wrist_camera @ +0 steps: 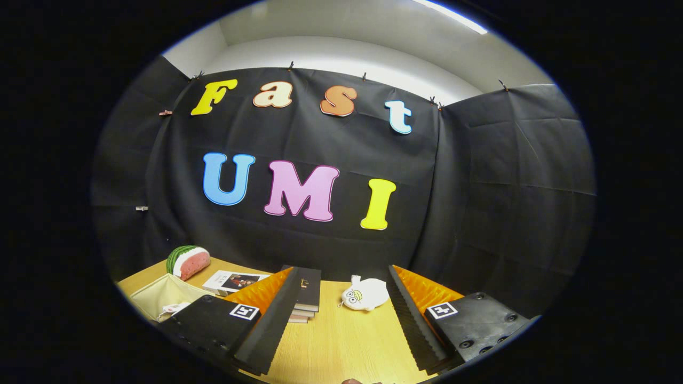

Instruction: Open the storage box then place both shoes into the box .Put the left shoe in first, then the right shoe, with the right side of both shoes facing outward in a uniform manner.

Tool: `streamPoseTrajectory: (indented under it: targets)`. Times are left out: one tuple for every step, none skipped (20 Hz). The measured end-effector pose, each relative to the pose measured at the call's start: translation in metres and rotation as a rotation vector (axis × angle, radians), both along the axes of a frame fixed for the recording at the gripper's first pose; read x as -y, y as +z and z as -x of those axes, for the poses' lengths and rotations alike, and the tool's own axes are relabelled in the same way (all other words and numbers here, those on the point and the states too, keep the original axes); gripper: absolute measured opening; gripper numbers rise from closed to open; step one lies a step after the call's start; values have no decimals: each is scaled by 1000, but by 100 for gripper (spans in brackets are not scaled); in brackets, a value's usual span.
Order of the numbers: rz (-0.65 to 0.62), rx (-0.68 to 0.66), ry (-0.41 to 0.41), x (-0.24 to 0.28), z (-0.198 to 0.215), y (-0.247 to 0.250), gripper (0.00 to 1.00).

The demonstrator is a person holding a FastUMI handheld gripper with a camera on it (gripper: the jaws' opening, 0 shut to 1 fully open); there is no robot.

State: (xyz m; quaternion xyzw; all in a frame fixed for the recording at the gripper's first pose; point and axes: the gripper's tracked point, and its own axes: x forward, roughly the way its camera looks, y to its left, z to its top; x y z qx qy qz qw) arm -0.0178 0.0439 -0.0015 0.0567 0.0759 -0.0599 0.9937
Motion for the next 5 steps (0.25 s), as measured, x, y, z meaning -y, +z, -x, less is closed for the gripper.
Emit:
streamPoseTrajectory:
  targets:
    - [0,-2,-1,0,0,-1,98]
    - [-2,-2,-1,-1,0,-1,98]
    - [-3,-5,-3,0,0,-2,98]
    - [-5,-7,-2,-1,0,-3,98]
    - [-5,-10,-2,-1,0,-3,98]
